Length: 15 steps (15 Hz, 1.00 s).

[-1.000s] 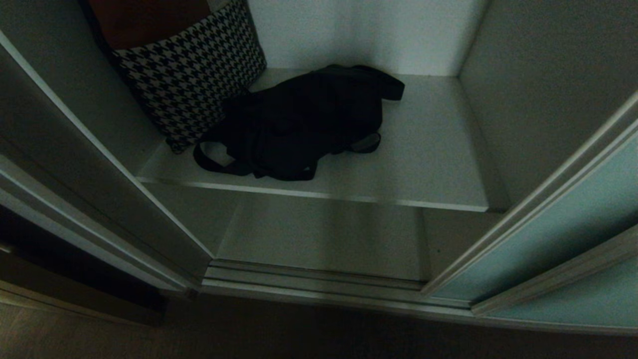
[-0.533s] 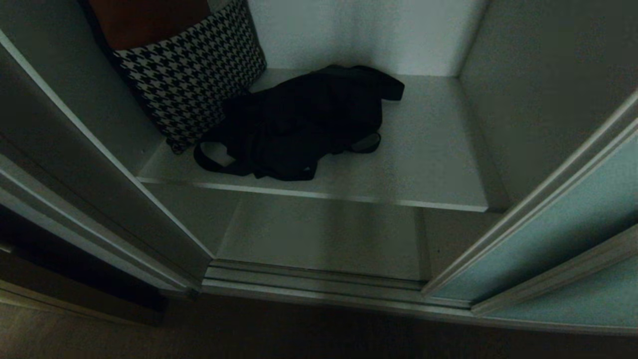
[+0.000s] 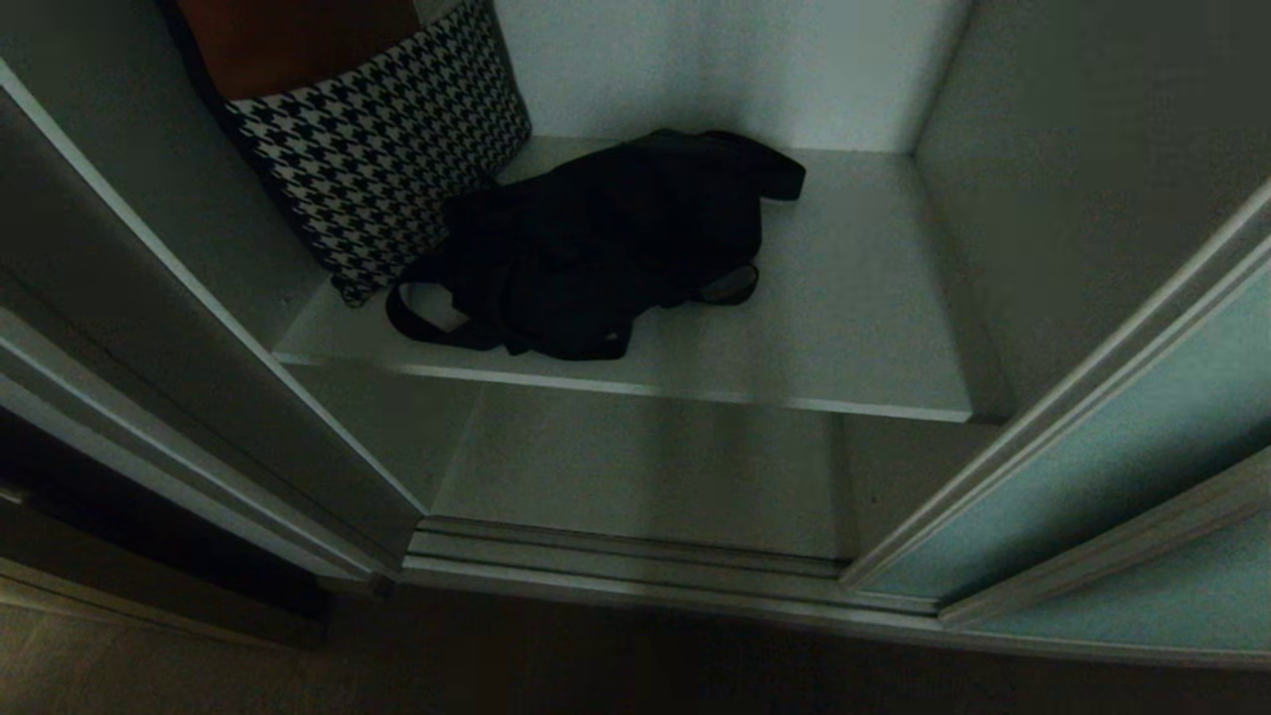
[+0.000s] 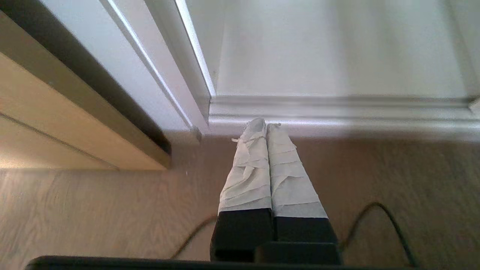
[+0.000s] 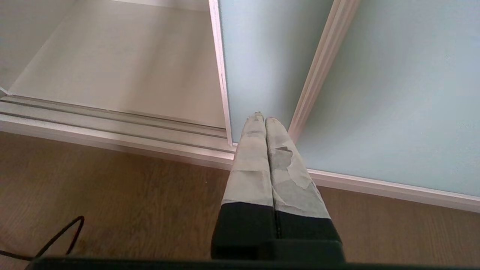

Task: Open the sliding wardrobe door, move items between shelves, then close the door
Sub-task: Close the door

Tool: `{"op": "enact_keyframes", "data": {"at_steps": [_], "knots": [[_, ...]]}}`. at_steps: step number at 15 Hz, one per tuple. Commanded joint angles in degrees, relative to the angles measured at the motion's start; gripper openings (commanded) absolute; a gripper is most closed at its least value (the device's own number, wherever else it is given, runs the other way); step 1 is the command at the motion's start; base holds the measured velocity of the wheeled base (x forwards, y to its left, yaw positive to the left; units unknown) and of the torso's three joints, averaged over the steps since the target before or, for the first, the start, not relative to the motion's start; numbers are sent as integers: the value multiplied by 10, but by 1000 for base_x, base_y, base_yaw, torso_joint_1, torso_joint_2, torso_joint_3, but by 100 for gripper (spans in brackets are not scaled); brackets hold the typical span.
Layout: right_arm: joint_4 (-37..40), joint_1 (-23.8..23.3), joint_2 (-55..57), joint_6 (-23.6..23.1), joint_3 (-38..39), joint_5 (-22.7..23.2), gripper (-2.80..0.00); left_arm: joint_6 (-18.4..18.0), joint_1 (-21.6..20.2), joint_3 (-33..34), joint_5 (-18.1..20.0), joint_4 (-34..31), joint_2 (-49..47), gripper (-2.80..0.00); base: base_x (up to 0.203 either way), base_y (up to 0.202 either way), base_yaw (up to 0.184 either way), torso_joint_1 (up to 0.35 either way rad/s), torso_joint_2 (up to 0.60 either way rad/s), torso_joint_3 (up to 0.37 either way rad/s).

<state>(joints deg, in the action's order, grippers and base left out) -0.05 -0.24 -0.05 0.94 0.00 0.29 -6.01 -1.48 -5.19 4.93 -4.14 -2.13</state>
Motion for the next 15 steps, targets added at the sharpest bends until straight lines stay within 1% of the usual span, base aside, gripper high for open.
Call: {"op": "enact_keyframes", "data": {"at_steps": [1,2,3,4,5,7,8,10,12,13,14,15], "knots": [[0,0,0,0,0,1,-280,5,1,31,-3,27,19,-280,0,0,0,0,0,0],[0,0,0,0,0,0,-280,25,2,35,-13,35,19,-280,0,0,0,0,0,0],[0,0,0,0,0,1,-280,35,2,45,-25,53,20,-280,0,0,0,0,0,0],[0,0,0,0,0,1,-280,55,2,52,-36,66,20,-280,0,0,0,0,0,0],[0,0,0,0,0,1,-280,80,2,52,-47,62,20,-280,0,0,0,0,0,0],[0,0,0,0,0,0,-280,83,2,52,-50,62,20,-280,0,0,0,0,0,0],[0,0,0,0,0,0,-280,80,2,52,-50,62,19,-280,0,0,0,0,0,0],[0,0,0,0,0,0,-280,60,2,52,-53,47,19,-280,0,0,0,0,0,0],[0,0,0,0,0,1,-280,58,2,52,-50,46,20,-280,0,0,0,0,0,0],[0,0,0,0,0,0,-280,45,2,51,-50,44,20,-280,0,0,0,0,0,0],[0,0,0,0,0,0,-280,12,2,52,-42,43,20,-280,0,0,0,0,0,0],[0,0,0,0,0,0,-280,8,2,52,-31,43,20,-280,0,0,0,0,0,0]]}}
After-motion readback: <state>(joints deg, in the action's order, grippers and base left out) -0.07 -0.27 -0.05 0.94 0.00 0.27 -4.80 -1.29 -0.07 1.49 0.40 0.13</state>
